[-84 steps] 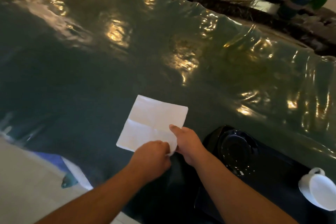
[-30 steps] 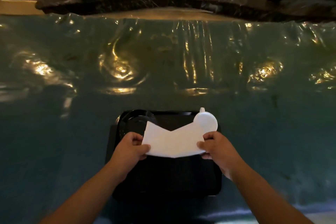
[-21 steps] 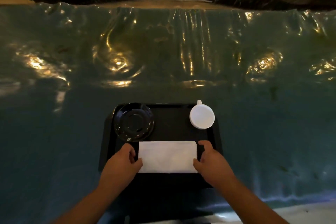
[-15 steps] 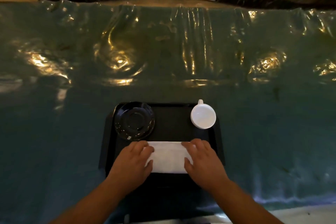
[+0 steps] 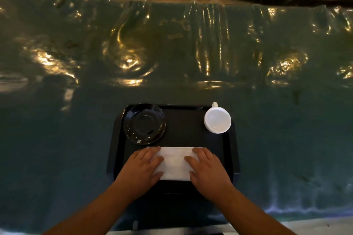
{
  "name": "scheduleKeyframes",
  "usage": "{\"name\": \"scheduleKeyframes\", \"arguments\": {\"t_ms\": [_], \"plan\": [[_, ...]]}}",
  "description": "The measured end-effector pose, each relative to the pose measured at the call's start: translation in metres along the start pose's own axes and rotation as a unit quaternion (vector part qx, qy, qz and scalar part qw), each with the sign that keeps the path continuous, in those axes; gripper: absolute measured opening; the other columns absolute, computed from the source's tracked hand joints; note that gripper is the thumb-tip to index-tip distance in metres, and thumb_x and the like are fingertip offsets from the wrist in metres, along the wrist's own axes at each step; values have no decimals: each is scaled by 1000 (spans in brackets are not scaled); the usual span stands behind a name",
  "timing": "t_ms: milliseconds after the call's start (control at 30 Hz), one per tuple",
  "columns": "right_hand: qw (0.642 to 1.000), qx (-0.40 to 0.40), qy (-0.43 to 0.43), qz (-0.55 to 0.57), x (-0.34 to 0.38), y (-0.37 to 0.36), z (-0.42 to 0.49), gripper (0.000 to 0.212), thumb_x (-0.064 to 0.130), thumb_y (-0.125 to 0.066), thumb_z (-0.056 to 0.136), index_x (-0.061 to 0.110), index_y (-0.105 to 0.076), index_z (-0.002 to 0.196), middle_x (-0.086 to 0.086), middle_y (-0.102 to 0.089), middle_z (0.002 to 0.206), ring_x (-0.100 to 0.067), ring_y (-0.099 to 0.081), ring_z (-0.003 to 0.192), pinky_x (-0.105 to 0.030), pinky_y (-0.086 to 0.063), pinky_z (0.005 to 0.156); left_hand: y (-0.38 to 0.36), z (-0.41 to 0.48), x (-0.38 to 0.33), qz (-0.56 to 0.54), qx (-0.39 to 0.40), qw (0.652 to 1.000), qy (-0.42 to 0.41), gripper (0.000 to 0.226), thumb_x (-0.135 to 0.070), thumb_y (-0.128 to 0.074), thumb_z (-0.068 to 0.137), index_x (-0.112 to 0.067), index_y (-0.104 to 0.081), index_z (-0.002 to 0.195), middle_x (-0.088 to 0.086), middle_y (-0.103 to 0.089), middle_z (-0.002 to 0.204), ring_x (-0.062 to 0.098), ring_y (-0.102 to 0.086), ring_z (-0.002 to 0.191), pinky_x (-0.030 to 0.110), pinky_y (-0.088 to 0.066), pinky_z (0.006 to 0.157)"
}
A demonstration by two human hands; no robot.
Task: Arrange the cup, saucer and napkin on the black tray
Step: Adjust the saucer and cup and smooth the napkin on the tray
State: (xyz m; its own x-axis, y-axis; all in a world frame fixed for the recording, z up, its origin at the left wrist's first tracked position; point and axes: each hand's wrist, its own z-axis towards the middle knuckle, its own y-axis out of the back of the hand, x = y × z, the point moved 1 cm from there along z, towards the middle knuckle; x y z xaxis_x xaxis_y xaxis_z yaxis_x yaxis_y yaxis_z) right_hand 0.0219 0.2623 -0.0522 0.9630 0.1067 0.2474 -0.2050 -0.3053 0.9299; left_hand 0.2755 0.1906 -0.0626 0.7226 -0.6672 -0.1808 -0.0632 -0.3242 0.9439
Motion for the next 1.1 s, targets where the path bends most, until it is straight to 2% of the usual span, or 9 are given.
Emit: {"name": "scheduleKeyframes", "arguments": {"t_ms": [333, 467, 533, 633, 733, 800, 867, 1100], "plan": [[1000, 24, 0, -2, 6, 0, -3, 44, 38, -72, 84, 28, -67, 127, -9, -61, 136, -32, -58, 122, -48, -53, 98, 2, -10, 0, -2, 11, 1000, -5, 49, -60, -47, 87, -29, -73, 115, 4, -67, 135, 25, -67, 117, 45, -57, 94], [1000, 7, -6, 6, 13, 8, 9, 44, 40, -70, 83, 27, -67, 126, -7, -63, 128, -31, -59, 117, -46, -52, 96, 8, -9, 10, -53, -56, 997, 5, 44, -57, -53, 89, -25, -70, 114, 2, -68, 127, 26, -66, 111, 43, -56, 92], [1000, 1, -4, 26, 19, 15, 24, 50, 43, -64, 91, 29, -58, 138, -5, -57, 140, -30, -50, 131, -47, -44, 108, 18, -3, 23, -68, -99, 991, 60, 48, -58, -54, 89, -23, -67, 119, 4, -64, 133, 28, -62, 116, 46, -53, 94], [999, -6, 18, 49, 33, 22, 55, 61, 45, -55, 98, 34, -37, 155, -4, -39, 160, -28, -26, 152, -45, -17, 122, 36, 9, 48, -72, -119, 979, 147, 67, -61, -60, 86, -17, -60, 136, 12, -52, 150, 35, -51, 131, 54, -47, 106], [998, -6, 42, 45, 50, 27, 85, 69, 44, -56, 98, 34, -26, 159, -6, -27, 168, -29, -13, 156, -43, -2, 119, 46, 21, 71, -55, -66, 978, 190, 87, -72, -61, 84, -21, -42, 152, 12, -30, 166, 34, -32, 149, 55, -29, 120], [998, 18, 56, 35, 59, 26, 101, 72, 45, -55, 100, 35, -20, 161, -6, -18, 171, -30, -5, 157, -45, 3, 119, 48, 28, 84, -48, -23, 978, 201, 97, -79, -54, 83, -24, -30, 158, 9, -17, 171, 30, -17, 155, 52, -18, 125], [997, 48, 64, 21, 64, 23, 111, 71, 47, -52, 101, 35, -18, 162, -6, -13, 173, -30, 0, 158, -48, 4, 120, 49, 34, 92, -39, 7, 979, 199, 103, -85, -48, 81, -24, -26, 160, 8, -11, 172, 27, -10, 157, 50, -13, 127], [995, 72, 74, -2, 64, 16, 119, 57, 46, -50, 102, 30, -39, 155, -7, -18, 171, -31, 2, 158, -56, -2, 123, 55, 40, 95, 8, 71, 979, 191, 118, -96, -43, 71, -24, -20, 162, 9, 1, 173, 28, 0, 158, 51, -9, 127]]}}
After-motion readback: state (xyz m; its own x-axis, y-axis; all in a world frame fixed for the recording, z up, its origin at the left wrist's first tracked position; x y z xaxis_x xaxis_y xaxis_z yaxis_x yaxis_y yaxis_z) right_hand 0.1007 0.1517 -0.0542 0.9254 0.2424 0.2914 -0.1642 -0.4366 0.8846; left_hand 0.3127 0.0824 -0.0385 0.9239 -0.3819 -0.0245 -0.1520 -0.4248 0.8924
